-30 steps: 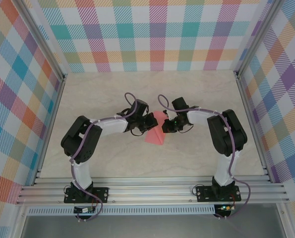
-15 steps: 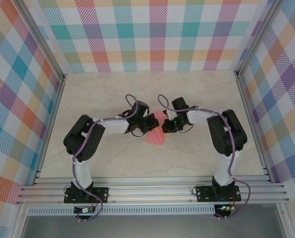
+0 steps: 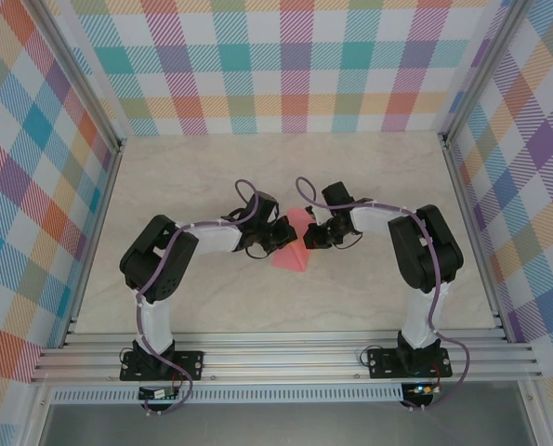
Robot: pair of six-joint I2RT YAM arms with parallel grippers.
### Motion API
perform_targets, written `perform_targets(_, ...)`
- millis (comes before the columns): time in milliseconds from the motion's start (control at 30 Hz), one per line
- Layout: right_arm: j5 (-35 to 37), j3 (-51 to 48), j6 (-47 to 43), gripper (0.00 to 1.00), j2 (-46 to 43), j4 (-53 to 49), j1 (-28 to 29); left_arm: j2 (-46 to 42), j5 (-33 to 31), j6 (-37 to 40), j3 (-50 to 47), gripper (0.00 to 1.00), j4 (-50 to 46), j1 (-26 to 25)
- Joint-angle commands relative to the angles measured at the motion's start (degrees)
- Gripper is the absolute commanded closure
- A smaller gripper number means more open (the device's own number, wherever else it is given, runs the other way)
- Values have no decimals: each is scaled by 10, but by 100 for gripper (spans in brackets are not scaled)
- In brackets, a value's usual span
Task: Fold a paper plane with a square sheet of paper (pick it up from the middle)
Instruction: Fold the triangle a second time at the center of the table.
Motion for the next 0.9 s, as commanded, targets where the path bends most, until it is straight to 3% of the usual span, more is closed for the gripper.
perform_targets(0,12,7,-12,94,18,-11,-2,22,5,10,2,100,-1,2)
perform_targets(300,10,12,-4,89,10,-13,-2,38,-6,19,-21,100,-8,2)
perform_targets(433,5,18,20,77,-16,-20,-6,36,-6,20,-34,100,-4,1)
perform_targets(500,12,17,37,65,-35,-26,-13,34,-7,23,-36,100,-4,1)
perform_targets(633,9,2,67,56,-78,-30,-28,30,-5,26,-34,100,-6,1)
perform_targets(767,-58,-27,102,57,-105,-10,-28,30,-1,27,-30,100,-5,1)
perform_targets(867,-127,-53,137,78,-112,20,-27,30,0,28,-25,100,-7,1)
